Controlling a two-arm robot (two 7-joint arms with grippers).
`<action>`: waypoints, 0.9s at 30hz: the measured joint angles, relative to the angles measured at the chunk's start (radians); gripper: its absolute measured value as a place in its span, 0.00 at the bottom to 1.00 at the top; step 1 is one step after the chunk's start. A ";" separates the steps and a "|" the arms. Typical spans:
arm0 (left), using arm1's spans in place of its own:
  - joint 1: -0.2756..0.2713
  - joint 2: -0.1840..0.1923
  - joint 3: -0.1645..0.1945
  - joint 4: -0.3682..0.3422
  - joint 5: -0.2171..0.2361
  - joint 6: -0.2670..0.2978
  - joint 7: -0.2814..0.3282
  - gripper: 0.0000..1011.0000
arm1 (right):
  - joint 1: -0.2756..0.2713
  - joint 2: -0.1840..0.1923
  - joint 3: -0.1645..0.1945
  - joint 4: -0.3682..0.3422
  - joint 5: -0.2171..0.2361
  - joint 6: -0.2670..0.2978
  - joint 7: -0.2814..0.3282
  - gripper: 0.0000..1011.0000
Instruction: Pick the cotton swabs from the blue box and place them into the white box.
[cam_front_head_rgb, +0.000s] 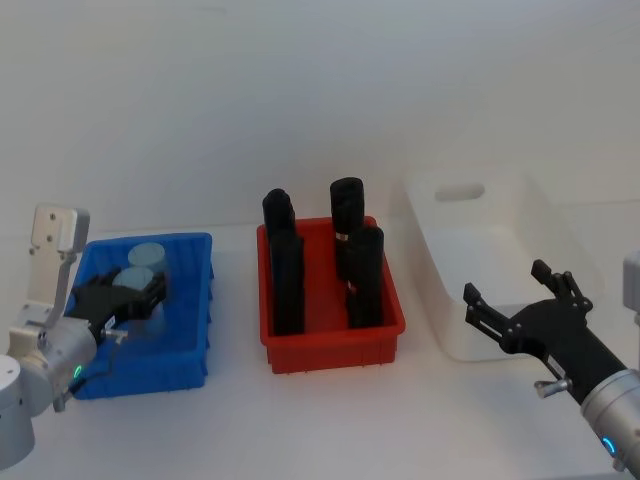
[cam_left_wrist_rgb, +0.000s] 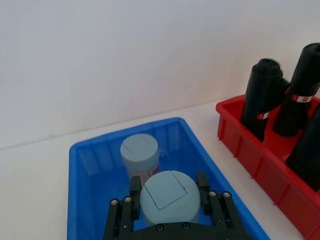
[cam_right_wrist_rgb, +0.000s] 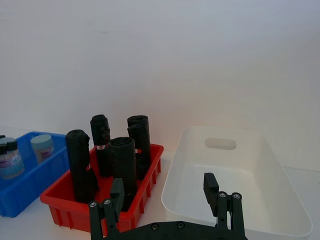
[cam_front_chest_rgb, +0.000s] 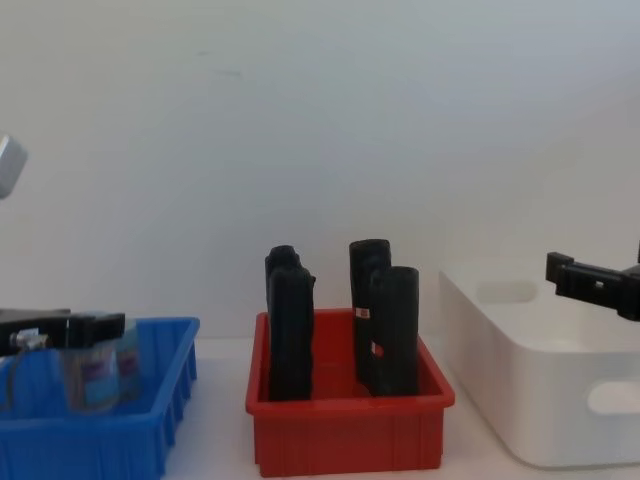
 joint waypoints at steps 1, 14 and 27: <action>0.003 0.004 -0.001 -0.022 0.006 0.004 -0.002 0.66 | 0.000 0.000 0.000 0.000 0.000 0.000 0.000 0.99; 0.010 0.028 -0.006 -0.189 0.059 0.079 -0.078 0.66 | 0.000 0.000 0.000 0.000 0.000 0.000 0.000 0.99; -0.019 0.033 -0.001 -0.296 0.072 0.171 -0.227 0.66 | 0.000 0.000 0.000 0.000 0.000 0.000 0.000 0.99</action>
